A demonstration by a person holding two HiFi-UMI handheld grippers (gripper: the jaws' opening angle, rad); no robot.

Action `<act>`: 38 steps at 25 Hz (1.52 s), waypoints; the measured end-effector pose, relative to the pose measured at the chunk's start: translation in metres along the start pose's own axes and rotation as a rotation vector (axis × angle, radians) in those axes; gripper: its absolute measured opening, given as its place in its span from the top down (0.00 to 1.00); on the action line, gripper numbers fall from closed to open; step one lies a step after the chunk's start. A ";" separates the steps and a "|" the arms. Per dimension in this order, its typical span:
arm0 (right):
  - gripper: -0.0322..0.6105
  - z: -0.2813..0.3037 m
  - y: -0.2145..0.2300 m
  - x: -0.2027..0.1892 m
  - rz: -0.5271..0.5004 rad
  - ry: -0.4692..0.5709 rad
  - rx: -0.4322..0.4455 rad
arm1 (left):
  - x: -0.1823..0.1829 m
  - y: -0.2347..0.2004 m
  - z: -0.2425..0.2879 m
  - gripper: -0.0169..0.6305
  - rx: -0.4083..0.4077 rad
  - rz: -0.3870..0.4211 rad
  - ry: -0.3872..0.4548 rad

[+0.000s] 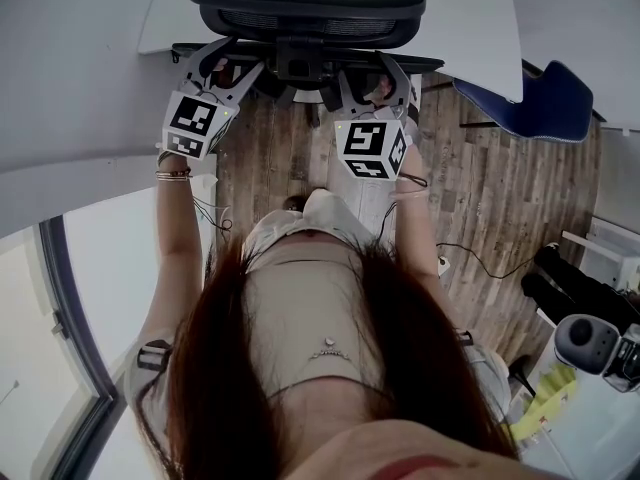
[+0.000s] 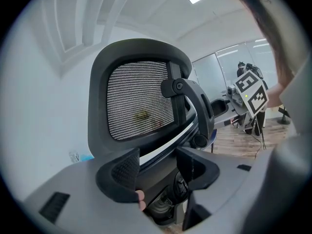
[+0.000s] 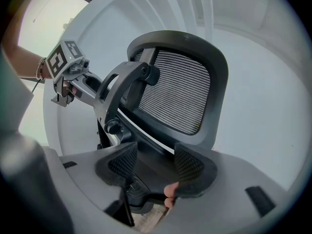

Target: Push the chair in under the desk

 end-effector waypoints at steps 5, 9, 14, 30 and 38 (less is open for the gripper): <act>0.57 0.001 -0.006 0.007 -0.001 0.001 -0.003 | -0.001 -0.006 -0.006 0.62 0.005 -0.002 0.000; 0.57 0.006 0.000 0.004 0.004 0.001 -0.007 | 0.001 -0.007 0.002 0.62 -0.005 0.005 -0.011; 0.57 0.011 0.003 0.003 0.007 0.000 -0.007 | 0.002 -0.012 0.009 0.62 -0.012 -0.001 0.008; 0.56 0.016 0.003 0.005 0.008 -0.015 -0.010 | 0.003 -0.020 0.013 0.61 -0.042 0.002 0.017; 0.56 0.019 0.003 0.005 0.007 -0.042 -0.008 | 0.001 -0.020 0.016 0.61 -0.041 -0.006 0.026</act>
Point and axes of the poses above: the fingertips, and each gripper's own axes: z forward along the fingers, y to its right, x out of its top, the point moved 3 cm from there along -z, backward along the fingers, and after that the axes turned 4 degrees about -z, right-handed, at the moved point
